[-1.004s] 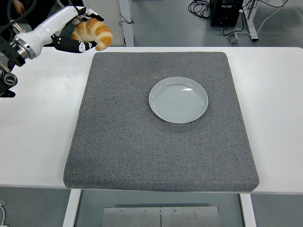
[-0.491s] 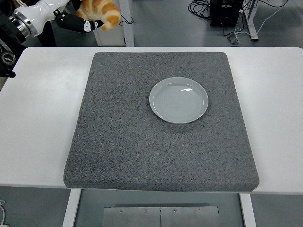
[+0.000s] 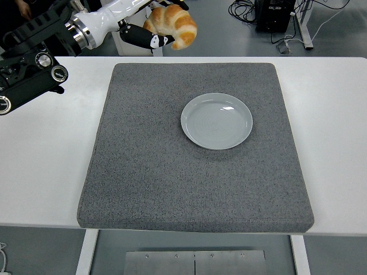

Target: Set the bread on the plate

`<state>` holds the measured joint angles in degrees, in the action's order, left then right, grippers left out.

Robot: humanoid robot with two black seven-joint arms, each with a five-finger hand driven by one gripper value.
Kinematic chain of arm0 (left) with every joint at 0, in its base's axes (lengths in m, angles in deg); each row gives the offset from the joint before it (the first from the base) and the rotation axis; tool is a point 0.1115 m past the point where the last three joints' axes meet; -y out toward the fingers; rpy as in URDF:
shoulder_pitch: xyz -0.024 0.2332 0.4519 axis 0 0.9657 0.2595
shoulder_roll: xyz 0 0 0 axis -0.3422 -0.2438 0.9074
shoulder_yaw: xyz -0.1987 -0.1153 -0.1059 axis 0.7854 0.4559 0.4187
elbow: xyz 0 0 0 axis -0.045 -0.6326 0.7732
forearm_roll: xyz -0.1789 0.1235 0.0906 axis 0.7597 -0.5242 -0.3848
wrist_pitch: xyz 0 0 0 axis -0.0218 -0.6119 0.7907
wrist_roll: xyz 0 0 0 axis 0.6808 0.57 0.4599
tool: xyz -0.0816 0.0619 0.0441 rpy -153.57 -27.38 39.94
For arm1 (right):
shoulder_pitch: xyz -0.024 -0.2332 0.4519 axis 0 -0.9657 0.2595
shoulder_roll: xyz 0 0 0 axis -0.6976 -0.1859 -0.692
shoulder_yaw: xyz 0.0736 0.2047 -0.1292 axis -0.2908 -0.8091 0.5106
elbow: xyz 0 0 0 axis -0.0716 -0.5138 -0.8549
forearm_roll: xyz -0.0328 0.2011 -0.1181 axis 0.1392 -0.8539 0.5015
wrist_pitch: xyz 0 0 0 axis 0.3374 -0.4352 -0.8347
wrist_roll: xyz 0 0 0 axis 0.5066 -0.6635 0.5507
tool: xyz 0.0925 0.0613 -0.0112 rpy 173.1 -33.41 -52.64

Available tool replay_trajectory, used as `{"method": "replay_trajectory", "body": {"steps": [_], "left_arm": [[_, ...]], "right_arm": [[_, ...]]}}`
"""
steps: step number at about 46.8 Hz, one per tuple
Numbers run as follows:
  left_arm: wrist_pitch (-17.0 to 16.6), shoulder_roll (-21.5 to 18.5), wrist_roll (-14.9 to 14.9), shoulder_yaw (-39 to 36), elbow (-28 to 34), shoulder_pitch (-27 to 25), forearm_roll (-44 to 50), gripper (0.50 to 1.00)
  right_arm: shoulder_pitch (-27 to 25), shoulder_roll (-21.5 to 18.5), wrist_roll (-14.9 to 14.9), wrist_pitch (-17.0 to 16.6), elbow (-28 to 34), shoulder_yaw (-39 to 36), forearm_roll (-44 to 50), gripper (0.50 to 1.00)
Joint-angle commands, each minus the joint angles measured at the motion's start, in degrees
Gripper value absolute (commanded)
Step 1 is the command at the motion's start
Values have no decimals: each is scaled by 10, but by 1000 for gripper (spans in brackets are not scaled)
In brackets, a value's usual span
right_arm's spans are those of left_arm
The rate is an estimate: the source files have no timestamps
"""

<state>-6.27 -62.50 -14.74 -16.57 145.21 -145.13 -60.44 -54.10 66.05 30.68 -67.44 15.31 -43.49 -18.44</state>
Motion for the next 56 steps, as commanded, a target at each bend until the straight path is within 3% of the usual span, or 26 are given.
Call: {"method": "replay_trajectory", "body": {"steps": [1,23,56], "left_arm": [[0,20,-1,-1,-11,1,-3,500],[-4,133,-7,-41,-84,-11,-11,500],[-26,231,-25,-52,-169,57,-53,500]], "right_arm": [[0,0,0,0,0,0,0,1000],[0,0,0,0,0,0,0,1000],[0,0,0,0,0,0,0,1000]]}}
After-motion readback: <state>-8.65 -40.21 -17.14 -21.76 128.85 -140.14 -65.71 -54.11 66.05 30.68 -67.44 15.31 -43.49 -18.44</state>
